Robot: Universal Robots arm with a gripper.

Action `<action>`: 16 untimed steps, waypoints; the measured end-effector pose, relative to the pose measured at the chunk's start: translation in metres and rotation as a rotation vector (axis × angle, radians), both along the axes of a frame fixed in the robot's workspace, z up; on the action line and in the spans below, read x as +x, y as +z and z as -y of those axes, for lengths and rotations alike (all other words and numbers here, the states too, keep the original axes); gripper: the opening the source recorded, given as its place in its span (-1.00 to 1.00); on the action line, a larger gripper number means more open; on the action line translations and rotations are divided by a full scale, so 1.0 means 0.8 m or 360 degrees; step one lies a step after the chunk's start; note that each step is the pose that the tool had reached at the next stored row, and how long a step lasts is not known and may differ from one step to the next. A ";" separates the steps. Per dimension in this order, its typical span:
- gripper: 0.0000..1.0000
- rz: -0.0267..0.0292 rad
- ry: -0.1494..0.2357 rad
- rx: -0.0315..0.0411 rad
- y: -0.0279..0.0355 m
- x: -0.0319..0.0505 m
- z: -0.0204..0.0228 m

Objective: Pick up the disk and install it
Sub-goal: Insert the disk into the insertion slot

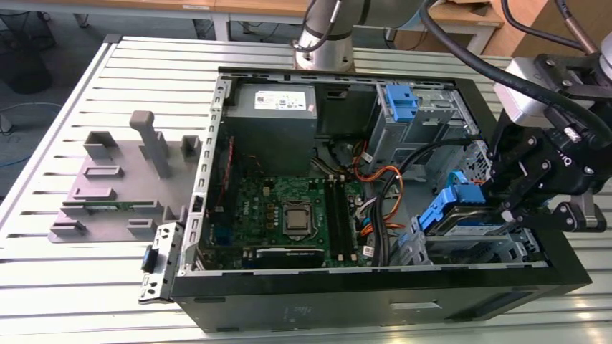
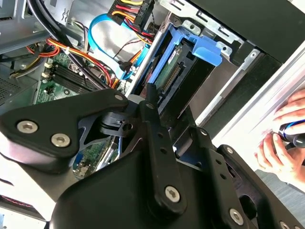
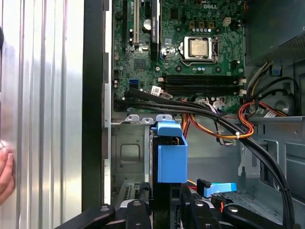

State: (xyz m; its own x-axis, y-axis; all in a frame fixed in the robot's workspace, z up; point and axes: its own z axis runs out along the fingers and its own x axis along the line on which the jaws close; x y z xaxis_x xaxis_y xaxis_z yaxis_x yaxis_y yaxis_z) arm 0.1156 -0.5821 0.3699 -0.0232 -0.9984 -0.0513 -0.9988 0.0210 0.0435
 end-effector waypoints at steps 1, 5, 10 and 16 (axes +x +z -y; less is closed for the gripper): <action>-0.31 0.00000 0.0000 0.0000 0.0000 0.000 0.0000; -0.17 0.00001 0.0000 0.0001 -0.0006 0.000 0.0000; -0.17 0.00000 0.0000 0.0000 -0.0004 0.000 0.0000; -0.17 0.00010 0.0000 0.0000 -0.0026 -0.001 -0.0009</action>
State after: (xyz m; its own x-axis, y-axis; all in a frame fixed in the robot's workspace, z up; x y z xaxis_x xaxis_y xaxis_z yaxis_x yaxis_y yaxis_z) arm 0.1146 -0.5814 0.3677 -0.0232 -0.9984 -0.0513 -0.9989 0.0210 0.0429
